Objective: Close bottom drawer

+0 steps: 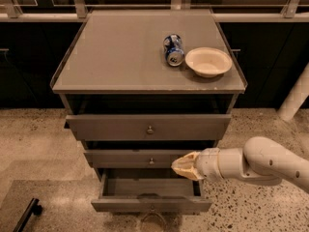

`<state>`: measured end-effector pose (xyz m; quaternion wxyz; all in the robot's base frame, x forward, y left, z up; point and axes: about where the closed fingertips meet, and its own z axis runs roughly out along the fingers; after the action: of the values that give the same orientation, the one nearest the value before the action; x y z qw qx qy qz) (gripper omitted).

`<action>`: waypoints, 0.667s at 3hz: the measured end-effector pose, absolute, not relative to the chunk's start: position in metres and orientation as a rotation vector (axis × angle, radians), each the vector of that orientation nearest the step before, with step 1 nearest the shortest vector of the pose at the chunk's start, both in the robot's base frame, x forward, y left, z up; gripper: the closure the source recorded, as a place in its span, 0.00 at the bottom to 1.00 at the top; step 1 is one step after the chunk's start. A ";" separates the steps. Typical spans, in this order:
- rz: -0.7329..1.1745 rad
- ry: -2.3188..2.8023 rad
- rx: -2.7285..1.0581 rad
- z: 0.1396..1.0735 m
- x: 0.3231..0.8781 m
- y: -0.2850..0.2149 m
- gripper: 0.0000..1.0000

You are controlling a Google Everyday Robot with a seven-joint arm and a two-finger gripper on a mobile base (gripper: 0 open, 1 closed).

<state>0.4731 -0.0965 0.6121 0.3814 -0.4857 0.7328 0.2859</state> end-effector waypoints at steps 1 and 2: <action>0.705 1.915 -1.160 0.586 0.465 -0.109 1.00; 0.663 1.962 -0.995 0.523 0.446 -0.144 1.00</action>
Offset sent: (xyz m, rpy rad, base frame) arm -0.0642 -0.1122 -0.2164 0.1299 0.0767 -0.4321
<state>0.4459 -0.1436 0.5231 0.4096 -0.3950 0.7791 0.2632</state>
